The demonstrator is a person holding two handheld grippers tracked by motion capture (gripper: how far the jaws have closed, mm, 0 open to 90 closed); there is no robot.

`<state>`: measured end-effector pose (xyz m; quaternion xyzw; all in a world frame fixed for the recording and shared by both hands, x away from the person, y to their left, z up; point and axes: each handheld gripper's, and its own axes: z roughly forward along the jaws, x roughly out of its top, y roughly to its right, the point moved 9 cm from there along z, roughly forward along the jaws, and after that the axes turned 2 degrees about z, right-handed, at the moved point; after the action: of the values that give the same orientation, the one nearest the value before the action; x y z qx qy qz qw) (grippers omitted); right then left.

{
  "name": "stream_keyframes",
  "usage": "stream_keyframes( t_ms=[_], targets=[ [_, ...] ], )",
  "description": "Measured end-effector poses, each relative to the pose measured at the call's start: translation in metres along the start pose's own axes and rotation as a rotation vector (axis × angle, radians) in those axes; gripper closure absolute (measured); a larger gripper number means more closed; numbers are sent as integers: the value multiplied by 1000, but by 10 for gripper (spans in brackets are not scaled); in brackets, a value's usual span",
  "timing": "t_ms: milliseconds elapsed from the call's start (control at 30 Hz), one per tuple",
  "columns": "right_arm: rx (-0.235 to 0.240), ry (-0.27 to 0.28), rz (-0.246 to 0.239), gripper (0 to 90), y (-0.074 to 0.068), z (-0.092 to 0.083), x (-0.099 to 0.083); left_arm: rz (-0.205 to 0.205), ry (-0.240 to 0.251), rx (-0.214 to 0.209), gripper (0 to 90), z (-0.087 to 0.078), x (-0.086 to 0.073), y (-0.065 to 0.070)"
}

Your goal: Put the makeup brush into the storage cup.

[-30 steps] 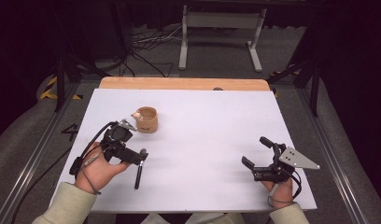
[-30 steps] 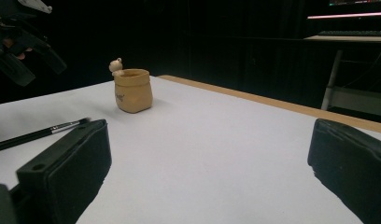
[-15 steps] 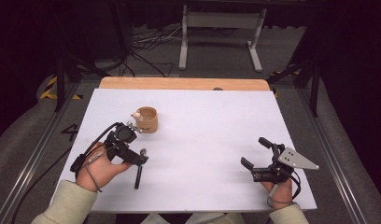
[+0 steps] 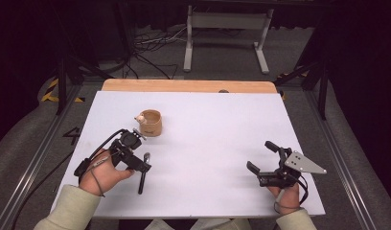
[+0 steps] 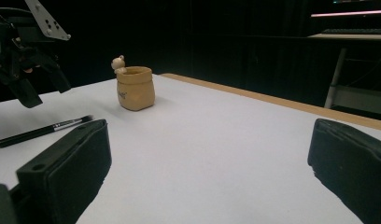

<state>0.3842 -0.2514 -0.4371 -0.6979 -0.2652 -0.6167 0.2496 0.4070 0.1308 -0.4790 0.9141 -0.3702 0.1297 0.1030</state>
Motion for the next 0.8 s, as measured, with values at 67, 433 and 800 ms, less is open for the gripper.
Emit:
stream_keyframes(
  t_ms=[67,433,800],
  targets=[
    [2,1,1,0,0,0,0,-2,-8,-8,69,5,-1,1],
    [-2,-10,-3,0,0,2,-2,-27,-52,-16,155,23,-5,-4],
    [-11,-19,-5,0,1,2,-2,-25,-80,-43,321,30,-9,-3]
  ],
)
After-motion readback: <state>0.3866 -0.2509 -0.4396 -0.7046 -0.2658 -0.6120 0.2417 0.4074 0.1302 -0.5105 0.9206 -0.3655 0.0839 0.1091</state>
